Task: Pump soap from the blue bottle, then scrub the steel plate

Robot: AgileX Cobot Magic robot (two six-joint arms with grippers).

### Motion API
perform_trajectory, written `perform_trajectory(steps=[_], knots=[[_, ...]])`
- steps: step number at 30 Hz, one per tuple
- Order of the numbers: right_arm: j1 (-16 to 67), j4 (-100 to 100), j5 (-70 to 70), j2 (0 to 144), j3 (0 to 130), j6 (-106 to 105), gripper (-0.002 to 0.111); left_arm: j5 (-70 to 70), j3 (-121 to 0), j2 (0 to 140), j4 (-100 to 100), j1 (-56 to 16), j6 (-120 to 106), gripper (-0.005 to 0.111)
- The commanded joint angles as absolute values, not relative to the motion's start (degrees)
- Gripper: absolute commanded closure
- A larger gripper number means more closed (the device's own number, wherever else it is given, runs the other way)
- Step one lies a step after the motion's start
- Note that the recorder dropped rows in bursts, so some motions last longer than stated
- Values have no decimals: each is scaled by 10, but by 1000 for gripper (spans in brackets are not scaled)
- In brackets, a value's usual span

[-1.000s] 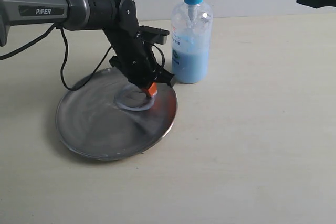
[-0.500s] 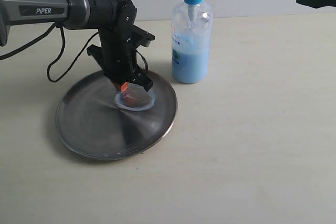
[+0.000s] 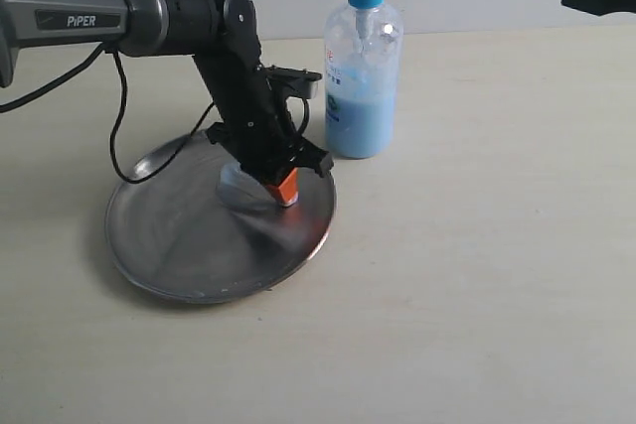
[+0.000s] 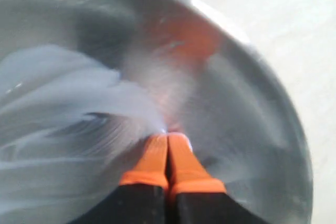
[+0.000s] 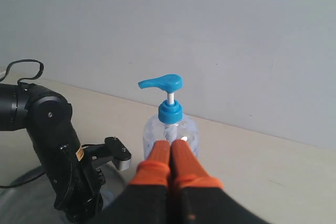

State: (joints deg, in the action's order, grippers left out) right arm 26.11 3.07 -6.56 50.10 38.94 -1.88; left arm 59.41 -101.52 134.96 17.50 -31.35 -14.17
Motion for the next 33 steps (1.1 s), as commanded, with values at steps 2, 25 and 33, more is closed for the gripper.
perform_trajectory(steps=[2,25,33], knots=[[260,31,-63,500,387,-19,108,533,-1007,1366,131,-316,-124,107],[260,28,-74,500,387,-34,108,589,-976,1141,10,-316,51,107],[260,25,-83,500,387,-34,108,539,-821,1021,35,-316,62,107]])
